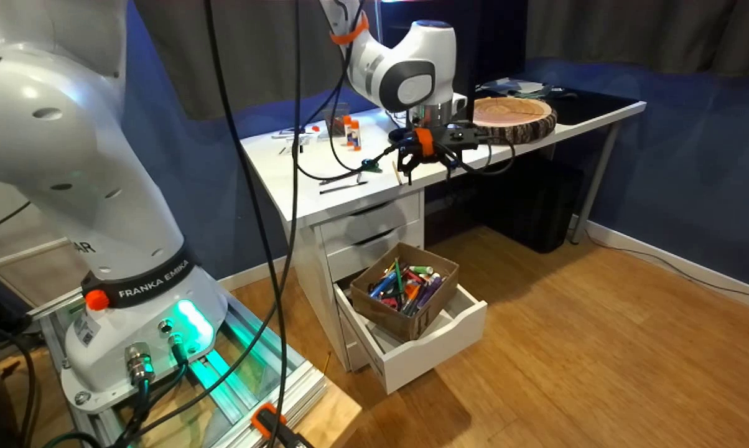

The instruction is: Put the pencils inside the box

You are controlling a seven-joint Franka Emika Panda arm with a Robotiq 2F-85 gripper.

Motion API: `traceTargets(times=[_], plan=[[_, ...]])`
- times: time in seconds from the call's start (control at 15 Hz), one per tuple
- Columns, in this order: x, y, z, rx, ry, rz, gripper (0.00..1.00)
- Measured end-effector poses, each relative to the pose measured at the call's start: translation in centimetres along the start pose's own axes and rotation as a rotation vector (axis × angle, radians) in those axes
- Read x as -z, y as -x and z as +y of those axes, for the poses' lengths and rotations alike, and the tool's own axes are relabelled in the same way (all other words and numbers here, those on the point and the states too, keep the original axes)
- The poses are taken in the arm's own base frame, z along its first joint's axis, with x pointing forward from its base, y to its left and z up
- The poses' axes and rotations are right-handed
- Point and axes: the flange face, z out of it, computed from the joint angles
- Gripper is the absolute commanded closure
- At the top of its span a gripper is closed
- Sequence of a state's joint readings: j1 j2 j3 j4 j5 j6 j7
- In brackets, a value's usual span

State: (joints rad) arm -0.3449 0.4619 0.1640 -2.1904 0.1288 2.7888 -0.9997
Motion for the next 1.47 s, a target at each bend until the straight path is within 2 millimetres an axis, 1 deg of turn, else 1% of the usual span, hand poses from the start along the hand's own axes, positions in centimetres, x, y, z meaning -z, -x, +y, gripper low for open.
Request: traceTargets(times=[0.13,0.27,0.4,0.53,0.73,0.93,1.2,1.4,1.47], plan=[[1.7,-2.5,-1.6,0.047,0.053,0.051,0.0],[2.6,-4.9,-3.3,0.087,0.077,0.088,0.0],[2.7,-6.8,-5.0,0.121,0.081,0.111,0.0],[2.4,-8.2,-6.4,0.147,0.074,0.117,0.0],[1.7,-9.3,-7.4,0.168,0.065,0.118,0.0],[0.3,-9.6,-7.3,0.171,0.054,0.115,0.0],[-2.2,-9.9,-7.3,0.183,0.044,0.114,0.0],[-4.0,-10.2,-7.3,0.208,0.047,0.121,0.19],[-4.5,-10.3,-7.3,0.215,0.051,0.124,0.28]])
